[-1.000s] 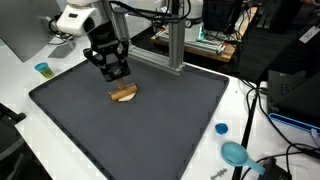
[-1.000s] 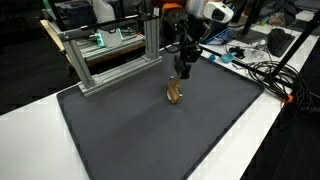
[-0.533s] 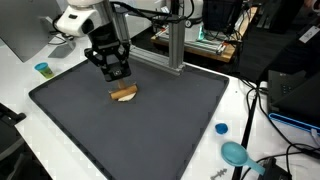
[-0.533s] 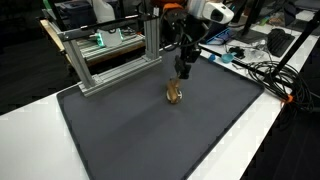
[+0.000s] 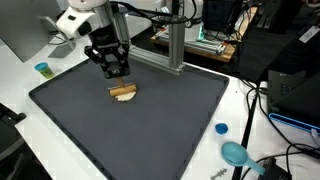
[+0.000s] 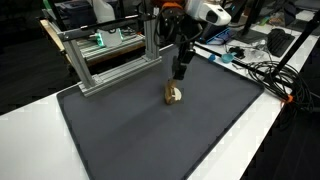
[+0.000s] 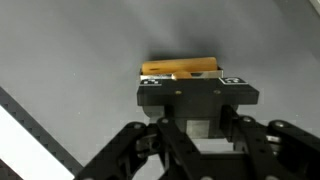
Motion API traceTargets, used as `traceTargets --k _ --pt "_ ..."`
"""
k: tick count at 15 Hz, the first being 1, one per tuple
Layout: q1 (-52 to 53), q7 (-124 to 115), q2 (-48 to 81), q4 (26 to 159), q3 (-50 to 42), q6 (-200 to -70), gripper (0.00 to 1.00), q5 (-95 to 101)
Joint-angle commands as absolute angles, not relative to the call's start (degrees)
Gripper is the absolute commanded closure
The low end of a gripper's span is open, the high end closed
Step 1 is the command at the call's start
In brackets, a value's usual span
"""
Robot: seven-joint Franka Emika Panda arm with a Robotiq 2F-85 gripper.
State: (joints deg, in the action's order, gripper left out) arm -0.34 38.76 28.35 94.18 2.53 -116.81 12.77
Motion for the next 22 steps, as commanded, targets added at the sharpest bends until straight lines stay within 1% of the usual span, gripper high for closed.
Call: traceTargets --k 1,2,5,9,14,18,22 --pt "-0.06 35.42 29.84 94.51 1.37 -115.06 0.79 15.58" --pt "-0.78 36.48 29.37 94.43 2.07 -114.13 0.79 14.16" --pt "-3.18 41.21 22.65 96.50 4.24 -115.07 0.79 9.88" --pt "-4.67 47.40 14.83 96.70 4.65 -114.44 0.79 6.13" --pt "-4.32 49.39 14.06 98.97 3.66 -117.32 0.79 2.67" --pt "-5.23 50.17 13.64 105.85 3.55 -124.95 0.79 -1.21" --pt "-9.05 58.34 12.54 112.22 3.91 -133.73 0.79 -9.83"
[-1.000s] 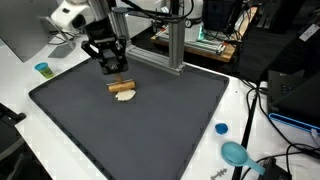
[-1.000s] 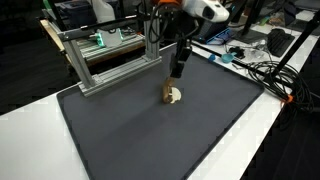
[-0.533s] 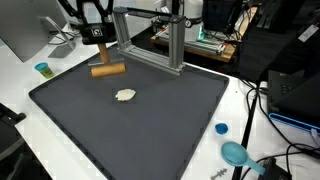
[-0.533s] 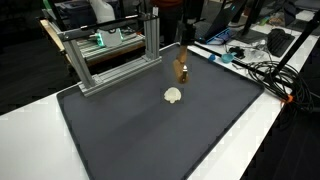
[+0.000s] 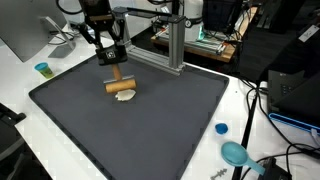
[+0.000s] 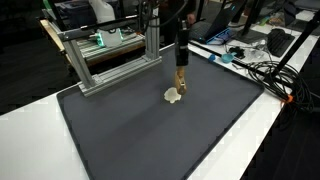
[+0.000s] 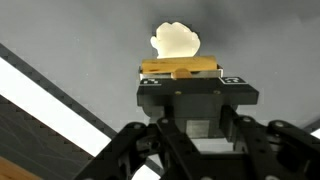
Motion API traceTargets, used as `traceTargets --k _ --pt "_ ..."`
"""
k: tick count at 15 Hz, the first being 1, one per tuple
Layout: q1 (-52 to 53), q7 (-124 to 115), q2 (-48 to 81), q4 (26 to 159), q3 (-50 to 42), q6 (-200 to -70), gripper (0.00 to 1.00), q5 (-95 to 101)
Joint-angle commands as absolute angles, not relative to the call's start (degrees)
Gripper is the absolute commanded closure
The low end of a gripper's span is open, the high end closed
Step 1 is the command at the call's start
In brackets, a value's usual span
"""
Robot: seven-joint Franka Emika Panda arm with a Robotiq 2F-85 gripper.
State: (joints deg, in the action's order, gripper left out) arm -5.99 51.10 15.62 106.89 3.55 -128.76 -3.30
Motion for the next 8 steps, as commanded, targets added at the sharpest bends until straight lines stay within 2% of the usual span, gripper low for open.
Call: traceTargets --k 1,5,6,7,8 --pt "-10.25 61.67 12.12 113.56 4.20 -134.67 0.79 -12.83" --pt "-12.12 70.64 10.30 116.78 3.56 -134.10 0.79 -18.06" --pt "-10.72 66.67 13.94 113.39 2.47 -133.65 0.79 -15.16" --pt "-10.85 67.26 13.79 113.77 2.27 -133.63 0.54 -15.38" --pt "-10.80 67.20 13.98 113.76 2.16 -133.63 0.54 -15.33"
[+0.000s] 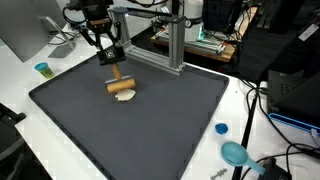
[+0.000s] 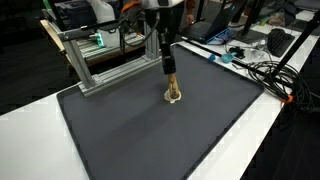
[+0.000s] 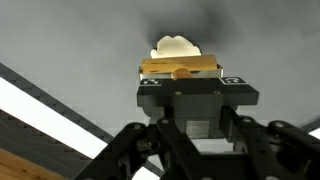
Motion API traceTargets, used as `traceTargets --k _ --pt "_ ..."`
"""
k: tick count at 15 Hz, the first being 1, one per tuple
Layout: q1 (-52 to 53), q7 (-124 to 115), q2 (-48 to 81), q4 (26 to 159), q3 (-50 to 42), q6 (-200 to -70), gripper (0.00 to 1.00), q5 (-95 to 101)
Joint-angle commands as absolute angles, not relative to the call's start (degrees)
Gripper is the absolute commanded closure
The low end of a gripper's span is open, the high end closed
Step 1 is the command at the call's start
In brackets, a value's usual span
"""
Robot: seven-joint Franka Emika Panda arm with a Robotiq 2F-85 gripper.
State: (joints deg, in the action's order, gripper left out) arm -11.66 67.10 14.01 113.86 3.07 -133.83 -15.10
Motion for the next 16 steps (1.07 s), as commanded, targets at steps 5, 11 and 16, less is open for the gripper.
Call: traceTargets --k 5,11,16 --pt "-8.88 65.41 14.14 115.59 1.52 -138.69 0.79 -9.93" --pt "-7.96 66.35 14.61 117.67 2.57 -137.36 0.79 -8.26" --pt "-7.96 65.93 15.42 116.54 2.61 -137.95 0.54 -8.89"
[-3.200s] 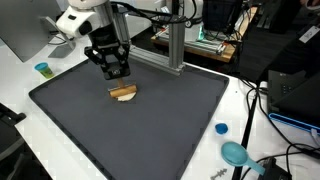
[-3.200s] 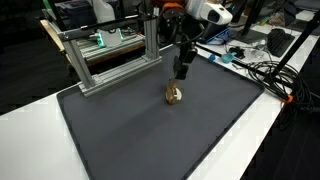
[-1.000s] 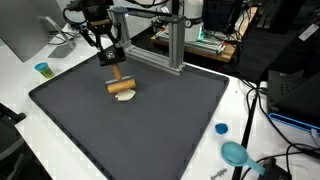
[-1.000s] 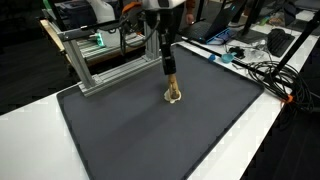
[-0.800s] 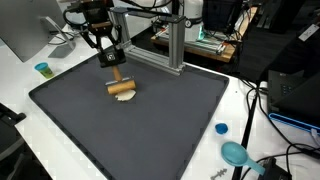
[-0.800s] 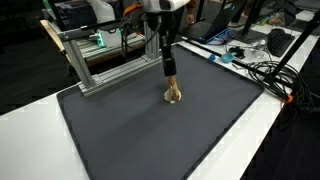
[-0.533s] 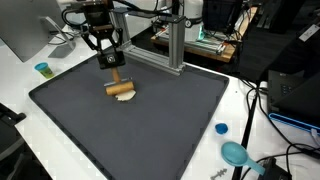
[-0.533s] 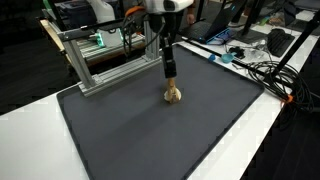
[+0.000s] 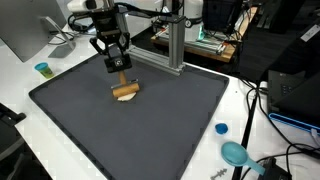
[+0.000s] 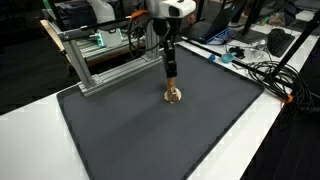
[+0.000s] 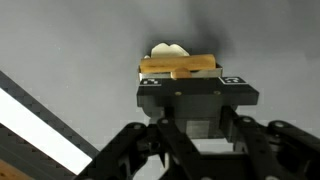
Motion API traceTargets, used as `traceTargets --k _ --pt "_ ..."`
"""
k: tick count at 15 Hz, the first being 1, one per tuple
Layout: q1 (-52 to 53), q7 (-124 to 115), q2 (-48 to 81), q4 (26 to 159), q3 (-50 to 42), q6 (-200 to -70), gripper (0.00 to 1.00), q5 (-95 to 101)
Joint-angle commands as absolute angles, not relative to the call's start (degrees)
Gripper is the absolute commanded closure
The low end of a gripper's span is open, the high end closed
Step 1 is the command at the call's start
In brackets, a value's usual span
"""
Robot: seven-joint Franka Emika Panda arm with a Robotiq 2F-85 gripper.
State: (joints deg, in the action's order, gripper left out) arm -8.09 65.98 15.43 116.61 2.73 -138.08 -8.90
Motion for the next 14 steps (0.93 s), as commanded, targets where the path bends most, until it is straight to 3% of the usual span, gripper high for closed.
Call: traceTargets --k 1,14 --pt "-7.98 65.93 15.42 116.54 2.59 -137.95 0.79 -8.89" --pt "-7.54 66.57 21.77 111.60 6.00 -138.78 0.79 -11.67"
